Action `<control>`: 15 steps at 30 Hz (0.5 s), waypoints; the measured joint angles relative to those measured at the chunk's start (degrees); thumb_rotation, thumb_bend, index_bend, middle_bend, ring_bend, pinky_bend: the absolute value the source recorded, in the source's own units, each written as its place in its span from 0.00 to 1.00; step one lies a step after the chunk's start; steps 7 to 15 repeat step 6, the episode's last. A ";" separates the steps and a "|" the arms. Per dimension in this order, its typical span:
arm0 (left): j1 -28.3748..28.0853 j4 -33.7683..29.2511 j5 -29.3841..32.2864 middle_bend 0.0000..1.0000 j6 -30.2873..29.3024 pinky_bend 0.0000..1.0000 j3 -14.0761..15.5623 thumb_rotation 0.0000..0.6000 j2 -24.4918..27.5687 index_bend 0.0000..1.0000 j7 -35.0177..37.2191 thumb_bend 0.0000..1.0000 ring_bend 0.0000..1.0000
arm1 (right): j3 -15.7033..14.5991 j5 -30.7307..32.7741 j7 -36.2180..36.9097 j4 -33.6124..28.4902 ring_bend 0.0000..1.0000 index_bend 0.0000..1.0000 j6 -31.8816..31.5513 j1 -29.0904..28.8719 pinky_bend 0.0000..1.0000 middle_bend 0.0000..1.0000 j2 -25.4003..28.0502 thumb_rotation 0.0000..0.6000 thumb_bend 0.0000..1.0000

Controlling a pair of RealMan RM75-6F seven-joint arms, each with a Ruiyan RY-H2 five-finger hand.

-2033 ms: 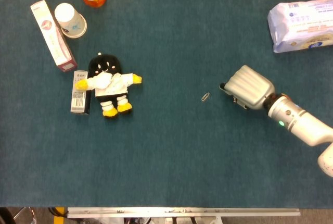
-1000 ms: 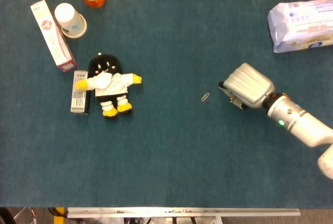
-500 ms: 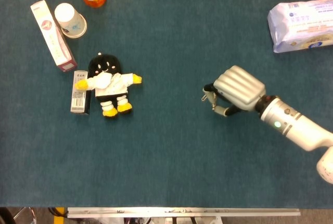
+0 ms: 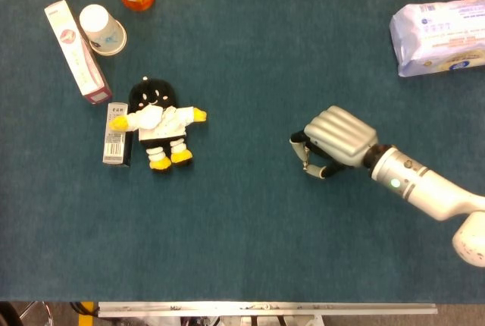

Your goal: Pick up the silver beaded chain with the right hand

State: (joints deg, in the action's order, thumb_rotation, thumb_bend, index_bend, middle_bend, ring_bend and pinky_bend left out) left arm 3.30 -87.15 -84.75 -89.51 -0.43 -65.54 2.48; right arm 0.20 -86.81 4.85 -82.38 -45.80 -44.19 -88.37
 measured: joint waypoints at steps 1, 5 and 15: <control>0.01 -0.01 -0.03 0.07 -0.05 0.04 -0.01 1.00 0.02 0.00 0.04 0.17 0.04 | -0.05 -0.06 0.33 0.39 0.99 0.65 0.05 -0.07 1.00 0.92 -0.29 1.00 0.27; 0.03 0.03 0.03 0.07 -0.05 0.04 -0.08 1.00 0.04 0.00 0.13 0.17 0.04 | -0.28 -0.24 1.30 1.20 0.99 0.65 0.48 -0.37 1.00 0.92 -0.93 1.00 0.27; 0.05 0.17 0.12 0.07 0.01 0.04 -0.08 1.00 0.02 0.00 0.18 0.17 0.04 | -0.32 -0.28 1.39 1.42 0.99 0.65 0.56 -0.44 1.00 0.92 -1.09 1.00 0.27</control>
